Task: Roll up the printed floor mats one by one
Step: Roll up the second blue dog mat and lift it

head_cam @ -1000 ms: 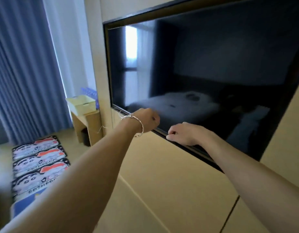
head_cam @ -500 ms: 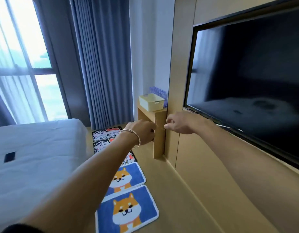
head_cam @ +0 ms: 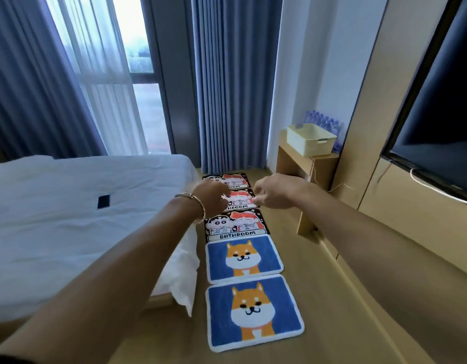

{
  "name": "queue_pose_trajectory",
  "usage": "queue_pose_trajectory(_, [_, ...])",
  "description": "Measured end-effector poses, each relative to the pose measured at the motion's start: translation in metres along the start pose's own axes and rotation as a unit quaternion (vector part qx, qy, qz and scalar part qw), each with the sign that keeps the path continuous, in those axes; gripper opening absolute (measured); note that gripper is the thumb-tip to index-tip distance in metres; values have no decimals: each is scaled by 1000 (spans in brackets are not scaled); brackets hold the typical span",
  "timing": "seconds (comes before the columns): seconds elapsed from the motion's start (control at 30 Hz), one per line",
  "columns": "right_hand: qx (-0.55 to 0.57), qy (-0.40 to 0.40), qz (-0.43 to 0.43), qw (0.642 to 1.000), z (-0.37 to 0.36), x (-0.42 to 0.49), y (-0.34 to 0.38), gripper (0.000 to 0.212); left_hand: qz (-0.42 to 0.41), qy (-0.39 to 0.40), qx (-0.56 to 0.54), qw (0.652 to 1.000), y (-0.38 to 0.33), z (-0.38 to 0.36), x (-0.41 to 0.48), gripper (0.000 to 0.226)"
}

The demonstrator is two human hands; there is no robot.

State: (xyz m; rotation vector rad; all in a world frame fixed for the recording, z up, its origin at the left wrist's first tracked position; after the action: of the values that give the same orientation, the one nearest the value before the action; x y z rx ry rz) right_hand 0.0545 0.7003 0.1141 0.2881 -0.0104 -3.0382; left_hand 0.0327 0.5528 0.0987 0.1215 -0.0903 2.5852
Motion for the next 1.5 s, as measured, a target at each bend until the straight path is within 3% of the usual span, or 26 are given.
queue_pose_trajectory(0.43, [21, -22, 106, 994, 29, 246, 51, 34, 143, 36, 61, 987, 188, 7, 111, 35])
queue_pose_trajectory(0.63, [16, -16, 135, 991, 33, 326, 66, 35, 149, 63, 71, 984, 237, -11, 167, 36])
queue_pose_trajectory(0.77, [18, -21, 123, 992, 30, 370, 62, 34, 109, 70, 65, 989, 261, -27, 219, 37])
queue_pose_trajectory(0.9, [9, -6, 52, 999, 14, 416, 33, 32, 44, 82, 56, 994, 276, -56, 289, 42])
queue_pose_trajectory(1.03, [24, 12, -65, 998, 5, 444, -11, 36, -74, 71, 48, 994, 275, -86, 368, 39])
queue_pose_trajectory(1.23, [103, 25, -273, 956, -37, 427, -68, 29, -244, 126, 19, 961, 234, -137, 446, 42])
queue_pose_trajectory(1.4, [122, 104, -376, 913, -99, 367, -75, 36, -359, 204, 6, 911, 166, -197, 425, 45])
queue_pose_trajectory(1.5, [153, 98, -424, 887, -121, 331, -80, 32, -414, 218, 31, 883, 137, -215, 396, 46])
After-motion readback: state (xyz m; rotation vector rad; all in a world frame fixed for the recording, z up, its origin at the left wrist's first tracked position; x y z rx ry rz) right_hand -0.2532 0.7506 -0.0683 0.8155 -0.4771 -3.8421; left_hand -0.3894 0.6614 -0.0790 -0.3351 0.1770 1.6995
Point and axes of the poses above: each hand's wrist, its own x-axis towards the middle knuckle, its own z-axis out of the back of the hand, y = z × x, the point moved 4 cm from there along x, towards the middle knuckle, and after that the axes turned 4 degrees about -z, right-handed, at the moved point
